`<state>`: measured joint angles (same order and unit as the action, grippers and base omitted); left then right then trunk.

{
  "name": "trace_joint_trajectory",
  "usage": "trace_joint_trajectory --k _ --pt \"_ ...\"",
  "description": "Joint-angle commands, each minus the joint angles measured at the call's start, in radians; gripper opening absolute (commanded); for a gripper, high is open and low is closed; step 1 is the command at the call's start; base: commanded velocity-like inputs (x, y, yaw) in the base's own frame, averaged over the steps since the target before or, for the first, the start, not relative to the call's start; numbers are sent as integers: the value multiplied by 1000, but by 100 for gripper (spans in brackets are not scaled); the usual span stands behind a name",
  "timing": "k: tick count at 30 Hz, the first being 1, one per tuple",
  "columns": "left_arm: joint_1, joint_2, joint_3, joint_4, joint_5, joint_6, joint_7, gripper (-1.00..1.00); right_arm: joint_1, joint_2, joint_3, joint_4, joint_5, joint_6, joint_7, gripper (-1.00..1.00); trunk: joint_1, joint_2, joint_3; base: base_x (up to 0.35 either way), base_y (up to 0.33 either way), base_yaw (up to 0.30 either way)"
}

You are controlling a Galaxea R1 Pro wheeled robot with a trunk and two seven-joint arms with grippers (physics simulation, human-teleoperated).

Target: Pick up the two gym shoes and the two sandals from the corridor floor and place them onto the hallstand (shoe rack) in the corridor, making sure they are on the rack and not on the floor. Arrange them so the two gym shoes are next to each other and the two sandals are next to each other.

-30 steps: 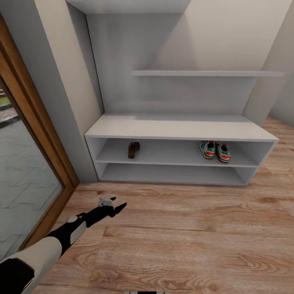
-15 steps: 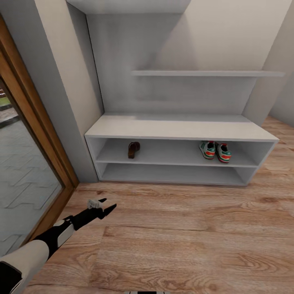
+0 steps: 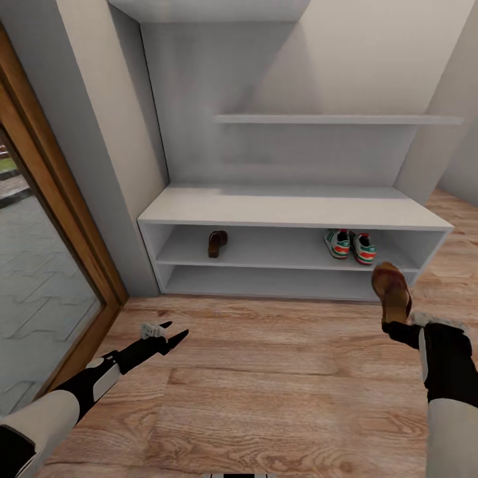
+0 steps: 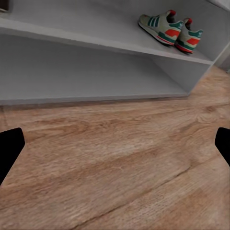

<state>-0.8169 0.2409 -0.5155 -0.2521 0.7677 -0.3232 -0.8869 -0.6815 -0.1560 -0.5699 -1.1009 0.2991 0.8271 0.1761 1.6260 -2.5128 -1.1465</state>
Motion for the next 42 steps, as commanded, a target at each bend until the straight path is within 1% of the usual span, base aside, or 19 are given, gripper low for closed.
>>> trace_joint_trajectory --k 1,2,4,5,6,7,8,9,10,11,14,17,18,23,32,38,41,42 --pt "-1 1 -8 0 8 -5 -1 100 -1 11 34 13 23 1 5 -100 0 0 -1 0 0 0" --pt "-1 0 -9 -1 7 -5 -1 100 -1 68 169 56 22 0 4 -100 0 0 -1 0 0 0" --pt "-1 0 -10 -2 7 -5 -1 100 -1 100 233 68 23 1 3 -100 0 0 -1 0 0 0" --pt "-1 0 -10 -2 7 -5 -1 100 -1 126 288 75 23 3 1 -100 0 0 -1 0 0 0" --pt "-1 0 -10 -2 7 -5 -1 100 -1 137 311 78 23 3 1 -100 0 0 -1 0 0 0" --pt "-1 0 -10 -2 7 -5 -1 100 -1 155 347 85 22 5 0 -100 0 0 -1 0 0 0" --pt "-1 0 -10 -2 7 -5 -1 100 -1 163 360 88 22 5 0 -100 0 0 -1 0 0 0" --pt "-1 0 -10 -2 7 -5 -1 100 -1 176 379 94 21 7 -1 -100 0 0 -1 0 0 0" --pt "-1 -1 -11 -2 7 -5 -1 100 -1 183 386 98 21 7 -1 -100 0 0 -1 0 0 0" --pt "-1 -1 -11 -3 6 -5 -1 100 -1 200 400 120 21 8 -1 -100 0 0 -1 0 0 0" --pt "-1 -5 -12 -4 6 -5 -1 100 -1 216 409 166 21 10 -1 -100 0 0 -1 0 0 0" --pt "-1 -8 -12 -5 5 -5 -1 100 -12 233 414 260 21 10 -1 -100 0 0 -1 0 0 0" --pt "-1 -11 -12 -5 5 -5 -1 100 -14 235 414 276 20 10 2 -100 0 0 -1 0 0 0" --pt "-1 -27 -12 -7 4 -5 -2 100 -16 234 413 291 20 8 8 -100 0 0 -1 0 0 0" --pt "-1 -28 -10 -7 4 -2 -6 100 -16 233 411 292 20 6 8 -100 0 0 -1 0 0 1" --pt "-1 -36 -13 -22 5 1 -6 100 -16 235 413 293 20 2 6 -100 0 0 -6 0 0 194" --pt "-1 -48 -14 -25 4 1 -7 100 -16 236 413 293 20 1 5 -100 0 0 -9 0 0 246" --pt "-1 -56 -14 -26 4 1 -7 100 -16 236 413 294 20 0 4 -100 0 0 -10 0 0 249"
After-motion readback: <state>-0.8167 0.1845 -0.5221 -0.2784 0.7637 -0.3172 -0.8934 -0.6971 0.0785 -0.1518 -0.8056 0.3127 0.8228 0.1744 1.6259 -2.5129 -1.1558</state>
